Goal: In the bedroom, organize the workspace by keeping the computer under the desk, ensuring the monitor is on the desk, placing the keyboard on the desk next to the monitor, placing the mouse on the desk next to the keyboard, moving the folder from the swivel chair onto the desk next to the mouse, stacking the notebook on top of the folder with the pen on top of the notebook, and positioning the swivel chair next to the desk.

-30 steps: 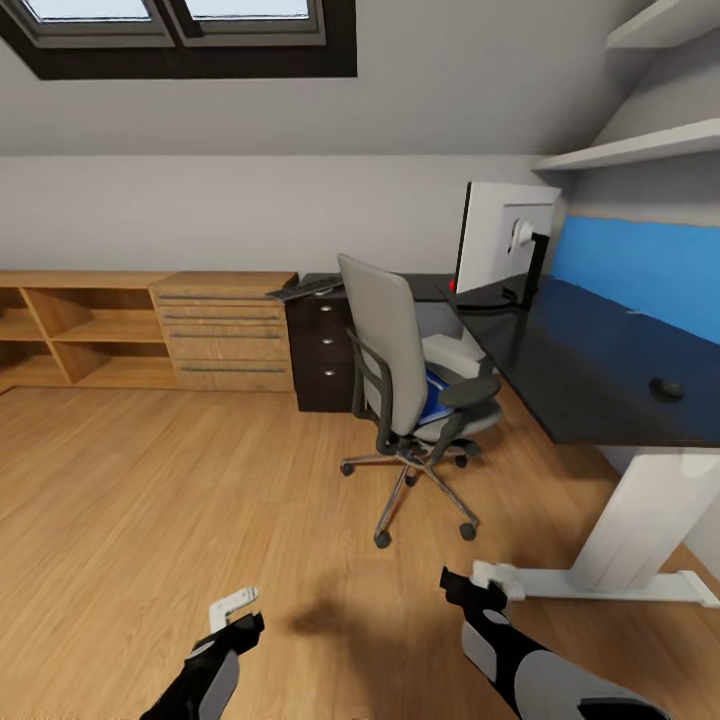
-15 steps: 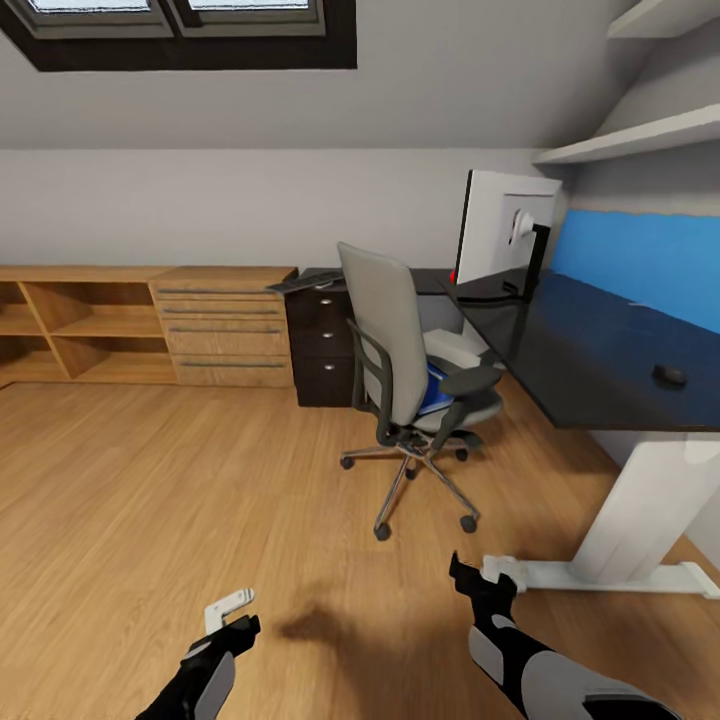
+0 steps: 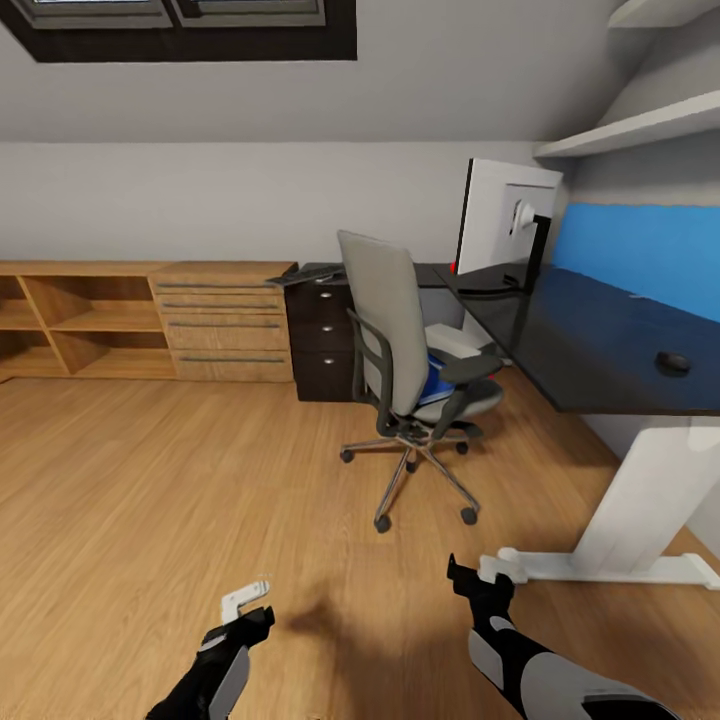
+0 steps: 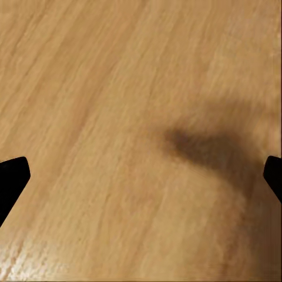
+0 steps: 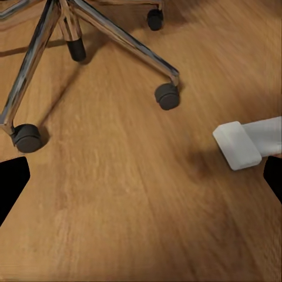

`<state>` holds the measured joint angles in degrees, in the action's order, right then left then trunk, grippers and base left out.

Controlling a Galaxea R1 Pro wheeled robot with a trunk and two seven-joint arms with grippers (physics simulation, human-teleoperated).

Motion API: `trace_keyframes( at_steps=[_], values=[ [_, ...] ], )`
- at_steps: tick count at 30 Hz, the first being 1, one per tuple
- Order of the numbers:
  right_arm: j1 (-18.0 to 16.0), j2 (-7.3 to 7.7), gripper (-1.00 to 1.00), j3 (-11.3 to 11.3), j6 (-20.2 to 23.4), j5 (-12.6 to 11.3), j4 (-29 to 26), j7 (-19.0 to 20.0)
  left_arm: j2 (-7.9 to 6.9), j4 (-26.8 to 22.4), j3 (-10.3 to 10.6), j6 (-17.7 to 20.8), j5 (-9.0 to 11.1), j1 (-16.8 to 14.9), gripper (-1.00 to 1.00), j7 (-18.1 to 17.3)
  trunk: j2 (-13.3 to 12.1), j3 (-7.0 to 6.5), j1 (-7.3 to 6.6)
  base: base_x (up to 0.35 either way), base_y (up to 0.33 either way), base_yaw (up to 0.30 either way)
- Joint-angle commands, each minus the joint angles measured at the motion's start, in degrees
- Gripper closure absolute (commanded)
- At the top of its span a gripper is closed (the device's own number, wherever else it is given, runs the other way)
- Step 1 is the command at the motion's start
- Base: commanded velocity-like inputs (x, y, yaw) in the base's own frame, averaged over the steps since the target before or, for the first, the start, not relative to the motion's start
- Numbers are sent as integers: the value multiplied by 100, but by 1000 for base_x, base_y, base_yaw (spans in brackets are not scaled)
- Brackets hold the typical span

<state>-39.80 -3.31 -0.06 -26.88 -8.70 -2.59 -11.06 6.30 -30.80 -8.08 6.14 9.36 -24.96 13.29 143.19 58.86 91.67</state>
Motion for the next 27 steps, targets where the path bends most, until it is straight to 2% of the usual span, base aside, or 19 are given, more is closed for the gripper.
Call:
trace_keyframes(
  at_steps=[1, 4, 5, 7, 8, 11, 14, 19, 22, 27],
  values=[
    [-3, 0, -100, 7, -22, -23, 2, 0, 16, -93, 44, 30, 51, 0, -100, 15, 6, 28, 3, 0, 0, 0],
    [-4, 4, -100, 12, -20, 5, -11, 3, 51, -581, 219, 75, 53, 0, -100, 27, 10, 95, 11, 0, 0, 0],
    [-6, 5, -100, 14, -21, 12, -16, 11, 105, -1071, 284, 247, 56, 0, -100, 30, 12, 117, 13, 0, 0, 0],
    [-6, 2, -100, 17, -24, 15, -15, 13, 182, -1492, 303, 588, 57, 0, -100, 32, 14, 161, 18, 0, 0, 0],
    [-3, 1, -100, 16, -27, 17, -14, 14, 331, -2192, 308, 1308, 70, 0, -100, 33, 16, 183, 21, 0, 0, 0],
    [-6, 5, -100, 22, -27, 18, -27, 9, 370, -2202, 308, 1553, 71, 0, -100, 33, 20, 250, 29, 0, 0, 0],
    [-4, 1, -100, 18, -27, 18, -25, 8, 370, -2188, 303, 1597, 71, 0, -100, 32, 24, 316, 36, 0, 0, 0],
    [-6, 3, -100, 39, -27, 24, -33, 18, 370, -2198, 301, 1604, 61, 0, -100, 26, 24, 316, 36, 0, 0, 0],
    [-8, 20, -100, 144, 8, 78, -85, 16, 370, -2301, 330, 1604, 54, 0, -100, 21, 24, 316, 36, 0, 0, 0],
    [-110, 179, -100, 208, 526, 109, -568, -9, 370, -2830, 756, 1626, 54, 0, -100, 24, 24, 316, 36, 0, 0, 0]
  ],
)
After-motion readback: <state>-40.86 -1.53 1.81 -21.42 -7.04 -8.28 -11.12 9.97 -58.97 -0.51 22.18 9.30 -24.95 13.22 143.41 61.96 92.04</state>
